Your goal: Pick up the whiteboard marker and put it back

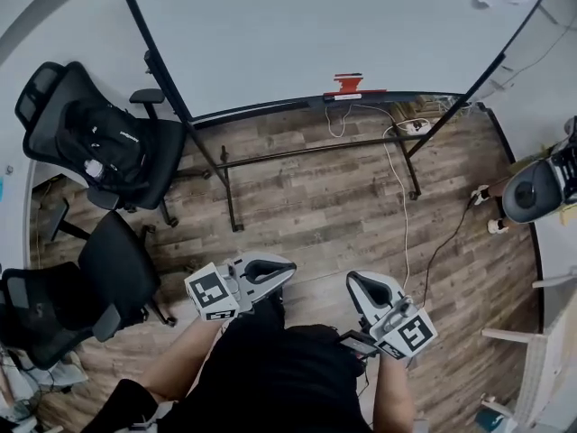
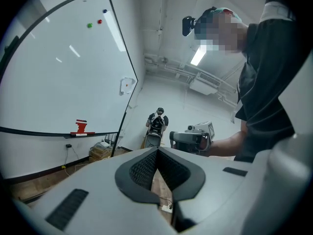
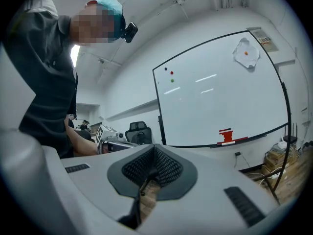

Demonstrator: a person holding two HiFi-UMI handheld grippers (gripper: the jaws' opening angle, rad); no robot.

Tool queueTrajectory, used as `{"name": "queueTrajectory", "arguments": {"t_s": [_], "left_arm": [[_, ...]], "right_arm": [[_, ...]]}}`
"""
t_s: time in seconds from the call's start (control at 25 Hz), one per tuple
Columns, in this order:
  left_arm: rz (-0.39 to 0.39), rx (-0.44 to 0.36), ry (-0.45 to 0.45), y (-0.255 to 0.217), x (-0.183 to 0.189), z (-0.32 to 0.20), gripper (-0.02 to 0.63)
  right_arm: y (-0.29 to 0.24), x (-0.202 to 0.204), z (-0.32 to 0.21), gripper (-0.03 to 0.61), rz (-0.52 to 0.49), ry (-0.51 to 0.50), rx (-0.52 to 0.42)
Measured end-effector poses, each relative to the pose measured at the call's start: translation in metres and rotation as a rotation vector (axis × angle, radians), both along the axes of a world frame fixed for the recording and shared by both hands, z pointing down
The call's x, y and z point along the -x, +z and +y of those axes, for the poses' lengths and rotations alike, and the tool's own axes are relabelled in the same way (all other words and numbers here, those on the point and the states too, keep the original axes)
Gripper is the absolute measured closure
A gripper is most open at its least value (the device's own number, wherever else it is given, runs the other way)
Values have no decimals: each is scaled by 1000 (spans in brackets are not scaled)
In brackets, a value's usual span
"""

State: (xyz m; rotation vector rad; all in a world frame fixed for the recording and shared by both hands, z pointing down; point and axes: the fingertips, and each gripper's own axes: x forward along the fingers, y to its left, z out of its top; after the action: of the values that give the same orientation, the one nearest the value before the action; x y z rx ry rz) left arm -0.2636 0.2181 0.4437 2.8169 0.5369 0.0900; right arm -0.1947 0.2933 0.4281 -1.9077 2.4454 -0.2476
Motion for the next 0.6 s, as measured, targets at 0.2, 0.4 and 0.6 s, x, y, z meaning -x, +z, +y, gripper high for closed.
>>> {"name": "queueTrajectory", "arguments": {"t_s": [0.2,0.4,0.6], "left_arm": [[18,37,27,10,-23,-45,606],[17,51,31,13,-59,-71,604],[2,45,1,26,-109,-94,606]], "right_arm": [[-3,-25,-43,560,28,35,15],[5,-66,-66,560,23,44,34],[13,-124,-88,560,7,20,12]]}}
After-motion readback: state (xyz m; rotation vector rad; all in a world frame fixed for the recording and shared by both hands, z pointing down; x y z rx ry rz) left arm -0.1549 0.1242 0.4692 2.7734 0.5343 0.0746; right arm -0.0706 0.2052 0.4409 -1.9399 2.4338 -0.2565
